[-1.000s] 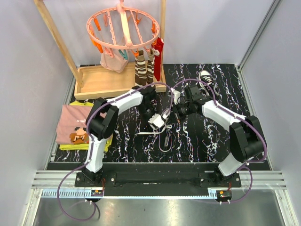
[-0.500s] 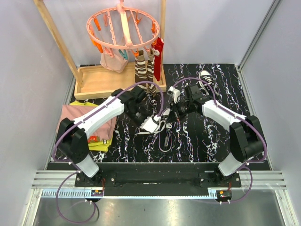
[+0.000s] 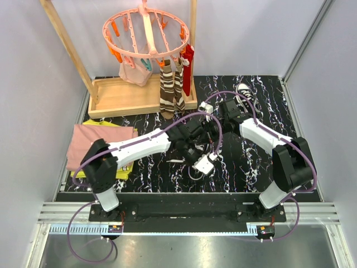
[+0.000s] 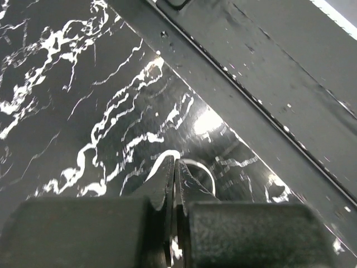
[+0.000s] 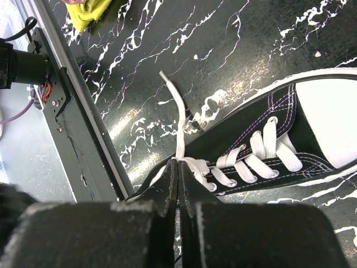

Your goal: Tie the shoes

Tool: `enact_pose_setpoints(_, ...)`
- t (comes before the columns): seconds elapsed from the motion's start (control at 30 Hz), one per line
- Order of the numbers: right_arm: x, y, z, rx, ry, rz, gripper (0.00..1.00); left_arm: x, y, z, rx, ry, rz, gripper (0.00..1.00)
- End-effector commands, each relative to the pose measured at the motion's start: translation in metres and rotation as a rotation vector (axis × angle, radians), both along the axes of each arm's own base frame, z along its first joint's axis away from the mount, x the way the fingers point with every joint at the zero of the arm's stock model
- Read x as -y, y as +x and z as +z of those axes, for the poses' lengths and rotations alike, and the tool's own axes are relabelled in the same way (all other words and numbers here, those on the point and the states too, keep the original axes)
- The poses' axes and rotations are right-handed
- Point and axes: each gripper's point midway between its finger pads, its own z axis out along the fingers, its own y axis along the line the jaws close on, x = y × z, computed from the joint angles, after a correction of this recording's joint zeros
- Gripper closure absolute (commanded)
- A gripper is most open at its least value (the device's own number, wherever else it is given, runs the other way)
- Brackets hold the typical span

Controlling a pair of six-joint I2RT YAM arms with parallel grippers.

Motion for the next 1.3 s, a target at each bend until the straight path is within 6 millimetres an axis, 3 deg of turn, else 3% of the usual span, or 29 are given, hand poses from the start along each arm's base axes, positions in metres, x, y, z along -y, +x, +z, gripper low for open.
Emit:
enact_pose_setpoints(0.0,-0.004,0.010,0.018,0.092,0.032,0.018,1.00,0.021,0.005,-0.022,-0.022,-0.022,0.004,1.00)
enact_pose_setpoints(0.23,-0.004,0.007,0.016,0.086,0.037,0.036,1.00,0.040,0.028,-0.056,0.040,-0.040,0.061,1.00)
enact_pose_setpoints(0.33,-0.004,0.003,0.015,0.086,0.041,0.047,1.00,0.048,0.038,-0.054,0.071,-0.108,0.137,0.98)
enact_pose_setpoints(0.37,-0.003,0.002,0.015,0.083,0.043,0.049,1.00,0.050,0.042,-0.044,0.084,-0.133,0.168,0.93)
enact_pose_setpoints(0.43,-0.003,0.000,0.014,0.082,0.044,0.052,1.00,0.049,0.042,-0.032,0.035,-0.133,0.229,0.73)
enact_pose_setpoints(0.5,-0.002,-0.001,0.014,0.088,0.045,0.056,1.00,0.038,0.041,-0.010,-0.002,-0.159,0.275,0.62)
enact_pose_setpoints(0.57,-0.002,-0.003,0.014,0.093,0.045,0.061,1.00,0.022,0.031,0.012,-0.081,-0.196,0.295,0.58)
enact_pose_setpoints(0.6,-0.001,-0.003,0.014,0.095,0.045,0.061,1.00,0.011,0.039,0.022,-0.112,-0.212,0.331,0.57)
enact_pose_setpoints(0.63,-0.001,-0.004,0.016,0.100,0.048,0.065,1.00,0.002,0.035,0.039,-0.148,-0.246,0.331,0.56)
enact_pose_setpoints(0.73,-0.002,-0.004,0.017,0.107,0.054,0.072,1.00,-0.024,0.056,0.046,-0.204,-0.258,0.448,0.55)
enact_pose_setpoints(0.87,-0.002,-0.004,0.019,0.111,0.057,0.074,1.00,-0.046,0.094,0.027,-0.220,-0.231,0.591,0.57)
enact_pose_setpoints(0.97,-0.002,-0.005,0.020,0.115,0.061,0.076,1.00,-0.043,0.111,0.017,-0.199,-0.230,0.599,0.57)
enact_pose_setpoints(1.27,-0.002,-0.006,0.024,0.129,0.070,0.085,1.00,-0.028,0.126,0.009,-0.207,-0.239,0.554,0.57)
